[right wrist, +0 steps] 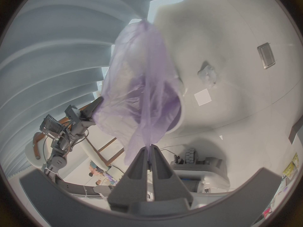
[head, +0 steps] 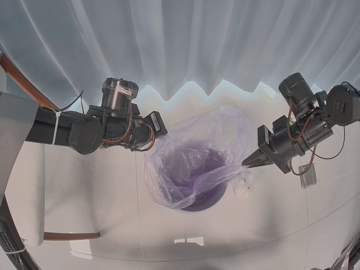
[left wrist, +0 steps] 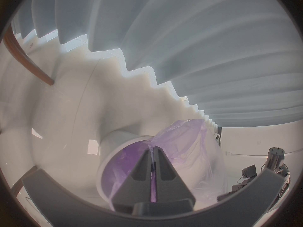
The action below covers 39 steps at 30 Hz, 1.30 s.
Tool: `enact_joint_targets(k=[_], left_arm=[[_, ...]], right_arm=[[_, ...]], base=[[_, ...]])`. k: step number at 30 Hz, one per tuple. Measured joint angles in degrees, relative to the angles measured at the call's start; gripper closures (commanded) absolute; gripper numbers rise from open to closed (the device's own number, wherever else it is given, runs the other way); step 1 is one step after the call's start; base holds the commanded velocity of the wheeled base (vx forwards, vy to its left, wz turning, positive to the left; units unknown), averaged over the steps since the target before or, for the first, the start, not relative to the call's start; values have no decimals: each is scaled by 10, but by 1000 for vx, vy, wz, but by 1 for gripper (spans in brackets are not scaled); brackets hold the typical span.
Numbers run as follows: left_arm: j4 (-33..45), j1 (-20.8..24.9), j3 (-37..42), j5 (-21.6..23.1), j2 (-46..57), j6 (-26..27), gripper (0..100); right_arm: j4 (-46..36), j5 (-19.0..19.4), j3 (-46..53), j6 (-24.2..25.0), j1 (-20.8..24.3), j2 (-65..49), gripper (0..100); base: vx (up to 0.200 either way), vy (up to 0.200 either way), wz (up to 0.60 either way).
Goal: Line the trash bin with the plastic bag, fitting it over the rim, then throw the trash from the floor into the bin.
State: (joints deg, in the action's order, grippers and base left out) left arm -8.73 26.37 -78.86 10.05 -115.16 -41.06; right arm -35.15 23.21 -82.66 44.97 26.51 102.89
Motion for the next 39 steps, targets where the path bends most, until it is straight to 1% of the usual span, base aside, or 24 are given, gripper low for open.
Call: enact_joint_targets(k=[3, 6, 8, 12, 14, 19, 22, 25, 32, 39], left_arm=[[42, -4, 13, -5, 14, 8, 100], [93, -6, 28, -9, 38, 21, 100], [117, -5, 40, -12, 57, 30, 100], [139, 0, 74, -28, 95, 40, 100], [144, 2, 90, -40, 108, 46, 100], [144, 2, 108, -59, 119, 56, 100], [142, -3, 95, -62, 105, 57, 100], [141, -13, 62, -61, 78, 56, 100], [144, -54, -14, -62, 1, 57, 100], [150, -72, -13, -60, -31, 58, 100]], right_arm=[[10, 9, 32, -38, -34, -10, 100], [40, 17, 47, -54, -60, -12, 100], [79, 21, 51, -59, -73, -8, 100], [134, 23, 45, -65, -89, 12, 100], [146, 20, 31, -66, -92, 27, 100], [162, -2, -18, -67, -96, 71, 100], [164, -14, -45, -67, -99, 96, 100], [165, -20, -73, -67, -105, 120, 100], [165, -39, -127, -74, -125, 178, 100], [164, -43, -109, -117, -141, 210, 100]], base=[[0, 0, 0], [0, 0, 0], [0, 0, 0], [0, 0, 0], [0, 0, 0], [0, 0, 0], [0, 0, 0], [0, 0, 0], [0, 0, 0], [0, 0, 0]])
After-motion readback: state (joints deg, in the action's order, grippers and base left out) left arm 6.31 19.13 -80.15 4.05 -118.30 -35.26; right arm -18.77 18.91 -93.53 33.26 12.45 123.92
